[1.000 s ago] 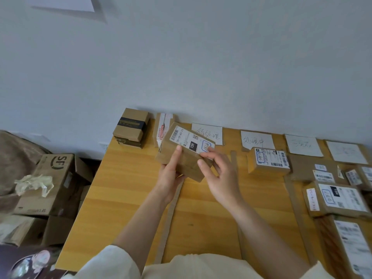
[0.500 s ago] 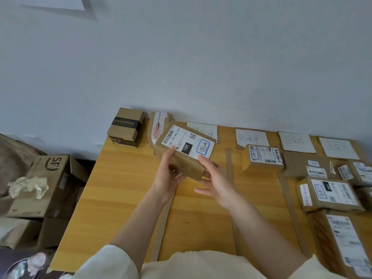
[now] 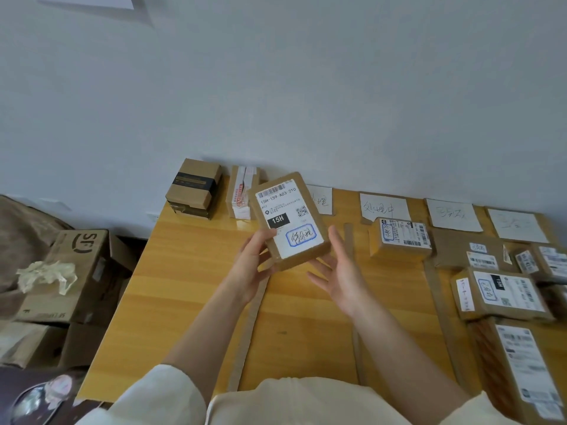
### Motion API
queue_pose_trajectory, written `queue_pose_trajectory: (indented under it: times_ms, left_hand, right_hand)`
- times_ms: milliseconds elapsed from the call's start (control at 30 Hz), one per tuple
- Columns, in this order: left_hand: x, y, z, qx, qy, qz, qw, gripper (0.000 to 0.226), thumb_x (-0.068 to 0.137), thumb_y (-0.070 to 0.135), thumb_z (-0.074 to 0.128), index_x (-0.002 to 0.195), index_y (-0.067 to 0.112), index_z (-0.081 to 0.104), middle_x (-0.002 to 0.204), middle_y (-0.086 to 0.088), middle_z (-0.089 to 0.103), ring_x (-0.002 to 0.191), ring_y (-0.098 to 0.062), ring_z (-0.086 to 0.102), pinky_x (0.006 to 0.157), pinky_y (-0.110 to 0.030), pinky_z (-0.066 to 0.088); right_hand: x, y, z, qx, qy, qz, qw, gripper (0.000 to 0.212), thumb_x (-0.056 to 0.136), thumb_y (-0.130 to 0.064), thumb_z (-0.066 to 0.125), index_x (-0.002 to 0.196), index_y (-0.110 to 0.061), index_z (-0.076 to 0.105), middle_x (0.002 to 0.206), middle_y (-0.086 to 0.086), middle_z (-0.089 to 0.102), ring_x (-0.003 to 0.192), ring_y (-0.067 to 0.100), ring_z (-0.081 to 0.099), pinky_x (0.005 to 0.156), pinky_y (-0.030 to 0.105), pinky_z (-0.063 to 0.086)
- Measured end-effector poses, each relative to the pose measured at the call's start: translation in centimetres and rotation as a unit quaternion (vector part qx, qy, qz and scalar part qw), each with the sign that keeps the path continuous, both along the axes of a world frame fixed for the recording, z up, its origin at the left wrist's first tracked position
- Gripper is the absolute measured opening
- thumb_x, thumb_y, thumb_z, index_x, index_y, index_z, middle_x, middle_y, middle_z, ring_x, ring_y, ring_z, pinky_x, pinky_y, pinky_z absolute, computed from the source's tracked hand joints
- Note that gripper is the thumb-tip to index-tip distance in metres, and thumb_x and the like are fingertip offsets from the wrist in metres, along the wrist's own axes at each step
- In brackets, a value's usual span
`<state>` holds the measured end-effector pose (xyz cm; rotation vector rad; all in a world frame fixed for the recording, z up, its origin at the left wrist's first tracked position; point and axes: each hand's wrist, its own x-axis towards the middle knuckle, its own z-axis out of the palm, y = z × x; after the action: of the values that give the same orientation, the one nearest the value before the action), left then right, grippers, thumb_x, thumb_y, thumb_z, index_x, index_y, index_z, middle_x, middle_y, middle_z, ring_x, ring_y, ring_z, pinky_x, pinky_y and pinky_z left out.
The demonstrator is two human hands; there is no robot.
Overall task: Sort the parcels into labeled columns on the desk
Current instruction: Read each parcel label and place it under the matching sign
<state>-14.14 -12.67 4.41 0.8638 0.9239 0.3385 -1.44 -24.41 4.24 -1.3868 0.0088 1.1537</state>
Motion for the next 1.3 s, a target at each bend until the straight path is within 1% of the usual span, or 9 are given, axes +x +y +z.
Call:
queue_pose_trajectory:
  times_ms: [67, 200, 367, 533, 733, 867, 1000, 1233, 1300]
  left_hand:
    - [-0.1, -0.1, 0.3, 0.006, 0.003, -0.01, 1.0, 0.035, 0.087, 0.037, 0.058, 0.117, 0.021, 0.064, 0.105, -0.002, 0.074, 0.096, -0.015, 0.063, 0.081, -0.032, 0.049]
    - [0.1, -0.3, 0.2, 0.007, 0.006, -0.015, 1.0, 0.031, 0.087, 0.035, 0.056, 0.114, 0.022, 0.065, 0.107, -0.004, 0.074, 0.096, -0.016, 0.065, 0.088, -0.034, 0.045]
    - [0.1, -0.6, 0.0, 0.003, 0.018, -0.011, 1.0, 0.034, 0.086, 0.037, 0.056, 0.115, 0.021, 0.065, 0.105, -0.003, 0.075, 0.093, -0.017, 0.064, 0.082, -0.032, 0.045]
    - [-0.1, -1.2, -0.7, -0.025, 0.086, -0.024, 0.996, 0.037, 0.085, 0.041, 0.057, 0.115, 0.02, 0.062, 0.098, -0.003, 0.075, 0.09, -0.018, 0.064, 0.076, -0.034, 0.05]
    - [0.2, -1.7, -1.1, -0.037, 0.101, -0.037, 0.994, 0.024, 0.088, 0.039, 0.053, 0.102, 0.025, 0.067, 0.091, 0.0, 0.075, 0.086, -0.018, 0.061, 0.082, -0.036, 0.05]
    - [1.1, -2.0, -1.0, -0.038, 0.107, -0.045, 0.992, 0.024, 0.088, 0.038, 0.054, 0.103, 0.024, 0.067, 0.093, -0.001, 0.075, 0.085, -0.018, 0.062, 0.077, -0.033, 0.051]
    - [1.9, -2.3, -1.0, -0.039, 0.113, -0.05, 0.992, 0.026, 0.088, 0.036, 0.054, 0.105, 0.022, 0.067, 0.094, -0.001, 0.075, 0.085, -0.017, 0.063, 0.083, -0.036, 0.051]
    - [2.5, -2.1, -1.6, -0.03, 0.13, -0.06, 0.989, 0.024, 0.089, 0.037, 0.052, 0.103, 0.023, 0.066, 0.094, -0.002, 0.075, 0.087, -0.018, 0.064, 0.09, -0.039, 0.05]
    - [2.7, -2.0, -1.8, -0.024, 0.131, -0.068, 0.989, 0.026, 0.091, 0.039, 0.049, 0.102, 0.022, 0.066, 0.09, 0.0, 0.076, 0.086, -0.016, 0.065, 0.087, -0.037, 0.049]
  right_hand:
    - [0.3, -0.3, -0.1, 0.01, 0.022, -0.018, 1.0, 0.059, 0.07, -0.059, 0.069, 0.122, -0.032, 0.057, 0.121, 0.006, 0.069, 0.111, 0.023, 0.065, 0.095, 0.045, 0.053]
    - [0.1, -0.7, -0.5, 0.009, 0.042, -0.022, 0.999, 0.07, 0.065, -0.052, 0.074, 0.127, -0.023, 0.061, 0.115, 0.006, 0.072, 0.105, 0.023, 0.068, 0.092, 0.045, 0.055]
    - [0.1, -1.0, -1.0, -0.006, 0.045, -0.019, 0.999, 0.067, 0.066, -0.053, 0.074, 0.124, -0.022, 0.062, 0.114, 0.006, 0.072, 0.1, 0.021, 0.069, 0.089, 0.043, 0.056]
    - [0.1, -1.6, -1.8, -0.075, 0.055, 0.004, 0.996, 0.047, 0.08, -0.053, 0.071, 0.113, -0.021, 0.065, 0.108, 0.007, 0.073, 0.102, 0.022, 0.069, 0.09, 0.043, 0.057]
    - [0.1, -2.4, -2.5, -0.094, 0.052, 0.032, 0.994, 0.053, 0.078, -0.059, 0.069, 0.117, -0.023, 0.066, 0.113, 0.001, 0.072, 0.105, 0.02, 0.067, 0.089, 0.041, 0.057]
    - [0.7, -2.9, -2.5, -0.106, 0.027, 0.048, 0.993, 0.06, 0.075, -0.067, 0.067, 0.123, -0.032, 0.063, 0.12, -0.003, 0.069, 0.111, 0.019, 0.063, 0.089, 0.038, 0.055]
    - [1.5, -3.4, -2.8, -0.122, 0.018, 0.05, 0.991, 0.071, 0.068, -0.072, 0.069, 0.127, -0.033, 0.06, 0.124, -0.003, 0.067, 0.113, 0.019, 0.061, 0.085, 0.035, 0.054]
    - [2.6, -3.9, -3.2, -0.133, 0.009, 0.105, 0.986, 0.051, 0.076, -0.063, 0.068, 0.113, -0.028, 0.065, 0.115, -0.003, 0.07, 0.109, 0.019, 0.064, 0.102, 0.04, 0.047]
    - [2.7, -3.8, -3.4, -0.14, 0.009, 0.139, 0.98, 0.054, 0.074, -0.06, 0.071, 0.114, -0.023, 0.065, 0.111, 0.0, 0.072, 0.105, 0.021, 0.067, 0.102, 0.039, 0.049]
